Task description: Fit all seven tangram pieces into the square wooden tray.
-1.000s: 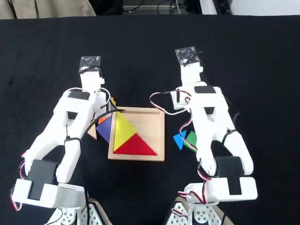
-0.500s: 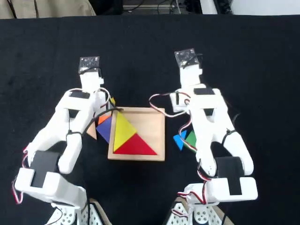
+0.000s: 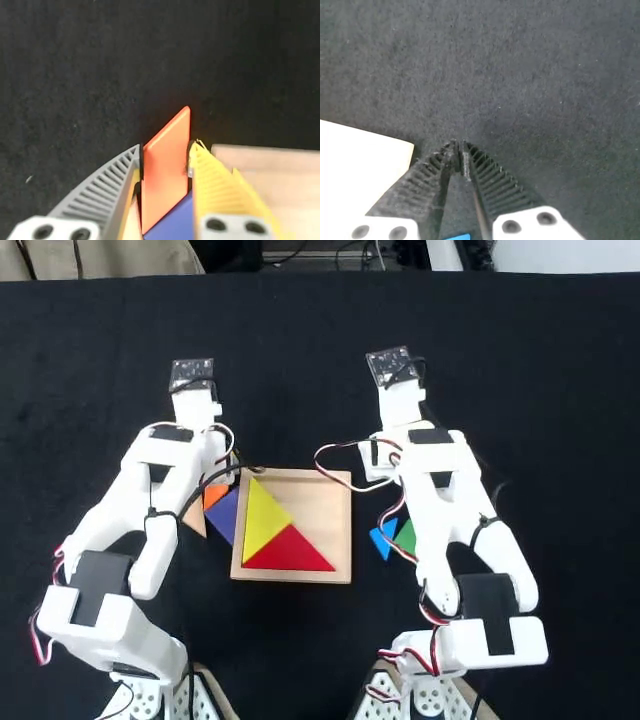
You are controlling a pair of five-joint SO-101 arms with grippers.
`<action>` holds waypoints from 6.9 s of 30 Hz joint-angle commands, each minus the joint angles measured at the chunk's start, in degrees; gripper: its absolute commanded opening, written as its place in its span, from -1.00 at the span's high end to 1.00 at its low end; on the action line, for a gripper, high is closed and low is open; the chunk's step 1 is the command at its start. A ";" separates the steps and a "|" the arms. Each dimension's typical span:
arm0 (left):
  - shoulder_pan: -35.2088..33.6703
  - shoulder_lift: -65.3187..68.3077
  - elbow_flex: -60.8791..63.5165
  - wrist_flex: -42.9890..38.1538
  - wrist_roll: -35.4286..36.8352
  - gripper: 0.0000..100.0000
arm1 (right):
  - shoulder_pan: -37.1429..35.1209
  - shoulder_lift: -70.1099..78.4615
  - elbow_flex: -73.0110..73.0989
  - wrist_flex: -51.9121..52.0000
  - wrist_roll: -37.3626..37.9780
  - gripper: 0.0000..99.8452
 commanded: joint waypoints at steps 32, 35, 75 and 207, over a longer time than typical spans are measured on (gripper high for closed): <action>-0.40 7.30 -11.91 12.31 -3.60 0.78 | -0.53 -0.31 -0.22 -0.97 -0.18 0.98; -0.48 5.71 -13.49 12.75 -3.60 0.81 | -0.53 -0.31 -0.31 -0.97 -0.18 0.98; 16.75 -69.98 35.30 -17.05 -14.68 0.82 | 5.80 -7.87 -40.31 50.37 -0.09 0.98; 4.88 -98.20 38.02 22.51 -8.88 0.68 | -17.67 -25.19 -20.00 40.35 33.49 0.98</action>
